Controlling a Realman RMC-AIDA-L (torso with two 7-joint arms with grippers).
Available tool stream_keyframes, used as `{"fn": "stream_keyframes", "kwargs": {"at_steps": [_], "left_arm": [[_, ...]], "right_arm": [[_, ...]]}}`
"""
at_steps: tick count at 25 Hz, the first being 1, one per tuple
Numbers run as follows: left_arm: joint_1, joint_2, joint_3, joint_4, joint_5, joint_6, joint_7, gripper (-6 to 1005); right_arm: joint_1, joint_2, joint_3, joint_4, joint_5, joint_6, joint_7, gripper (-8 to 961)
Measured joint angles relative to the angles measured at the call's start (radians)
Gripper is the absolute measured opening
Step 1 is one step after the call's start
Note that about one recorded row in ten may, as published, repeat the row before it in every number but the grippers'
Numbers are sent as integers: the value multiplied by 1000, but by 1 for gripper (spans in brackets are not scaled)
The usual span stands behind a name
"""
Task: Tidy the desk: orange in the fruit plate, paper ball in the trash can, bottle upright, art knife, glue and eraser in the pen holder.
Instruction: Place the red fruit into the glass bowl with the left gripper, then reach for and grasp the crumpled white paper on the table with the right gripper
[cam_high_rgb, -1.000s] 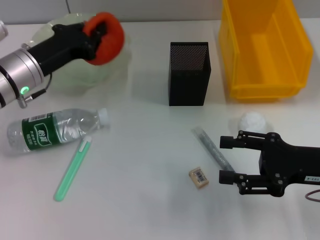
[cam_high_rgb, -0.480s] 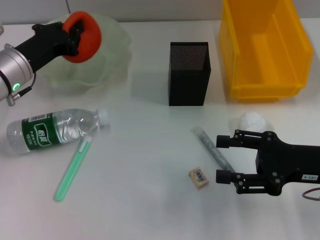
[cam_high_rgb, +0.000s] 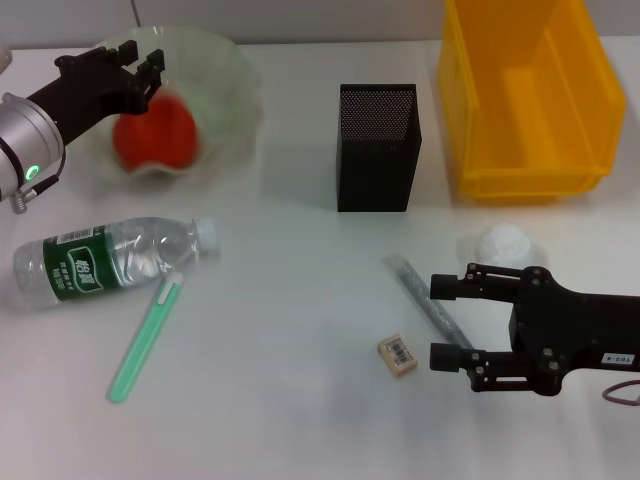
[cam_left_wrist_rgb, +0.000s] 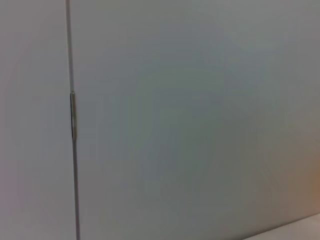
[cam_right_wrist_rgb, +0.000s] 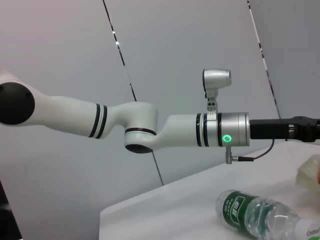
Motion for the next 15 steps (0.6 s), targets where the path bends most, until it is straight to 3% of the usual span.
{"fn": "stream_keyframes", "kwargs": {"at_steps": [8,9,10,13,14,15], "left_arm": [[1,1,-1,-2,0,17,0,459],[6,2,-4,-1,0,66,-4,496],[22,6,-12,6,-18,203,-30,498],[32,9,-14,9,-37,292,-53,505],[60,13,-17,21,-82,494,-94,507],[69,13,-17,25,-89,551,-97,514]], "right_arm": [[-1,0,0,9,0,0,0,762],[-2,0,0,10,0,0,0,762],[-3,0,0,10,0,0,0,762],[-7,0,2,10,0,0,0,762],[-8,0,3,10,0,0,0,762],[-9,0,6,10,0,0,0,762]]}}
